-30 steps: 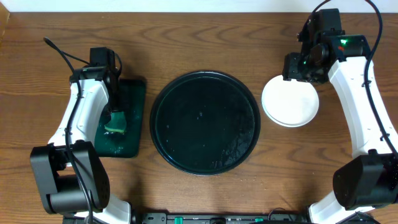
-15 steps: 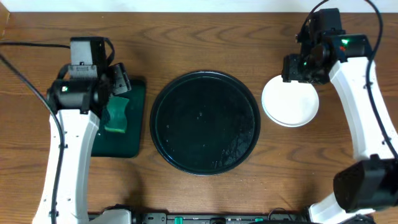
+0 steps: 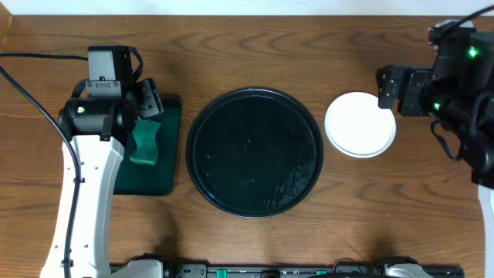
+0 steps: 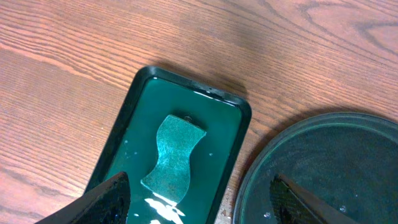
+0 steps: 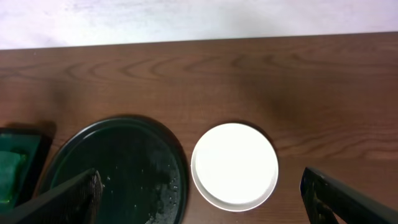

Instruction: Clean dirty plates on tray and stack at the side

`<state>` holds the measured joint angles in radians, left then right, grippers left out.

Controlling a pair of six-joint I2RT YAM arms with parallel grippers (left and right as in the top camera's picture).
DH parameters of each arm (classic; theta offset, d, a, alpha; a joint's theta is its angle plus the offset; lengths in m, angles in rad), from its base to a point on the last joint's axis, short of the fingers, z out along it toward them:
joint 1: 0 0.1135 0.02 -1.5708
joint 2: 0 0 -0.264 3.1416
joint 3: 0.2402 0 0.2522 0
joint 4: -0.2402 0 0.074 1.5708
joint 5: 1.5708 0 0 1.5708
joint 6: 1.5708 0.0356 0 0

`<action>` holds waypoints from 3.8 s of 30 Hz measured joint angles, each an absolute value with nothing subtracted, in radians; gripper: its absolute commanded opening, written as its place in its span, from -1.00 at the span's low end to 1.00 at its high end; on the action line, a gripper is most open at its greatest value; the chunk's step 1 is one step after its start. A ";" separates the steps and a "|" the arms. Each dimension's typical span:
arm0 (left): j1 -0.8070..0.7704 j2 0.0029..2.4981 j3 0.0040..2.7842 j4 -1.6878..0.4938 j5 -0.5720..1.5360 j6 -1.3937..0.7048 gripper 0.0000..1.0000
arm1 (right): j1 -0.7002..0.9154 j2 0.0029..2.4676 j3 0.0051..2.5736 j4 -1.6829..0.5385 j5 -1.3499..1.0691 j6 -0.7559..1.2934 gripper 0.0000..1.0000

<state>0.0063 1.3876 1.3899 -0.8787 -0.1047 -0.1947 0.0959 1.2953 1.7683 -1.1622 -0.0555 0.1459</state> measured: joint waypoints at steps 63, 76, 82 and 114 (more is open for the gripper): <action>0.006 1.388 1.389 -0.882 -0.105 -0.206 0.46 | 0.060 0.014 0.009 -0.063 -0.109 -0.121 0.99; 0.006 1.388 1.389 -0.882 -0.105 -0.206 0.47 | 0.060 0.014 0.009 -0.063 -0.109 -0.121 0.99; 0.006 1.388 1.389 -0.882 -0.107 -0.206 0.46 | 0.060 0.014 0.009 -0.063 -0.109 -0.121 0.99; 0.065 0.332 0.415 -0.146 -0.025 -0.066 0.46 | 0.060 0.013 0.009 -0.063 -0.109 -0.120 0.99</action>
<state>0.0647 0.3325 0.4149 -0.1459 -0.0246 -0.0658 0.0601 0.0128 0.0090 -0.0631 -0.1085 -0.1204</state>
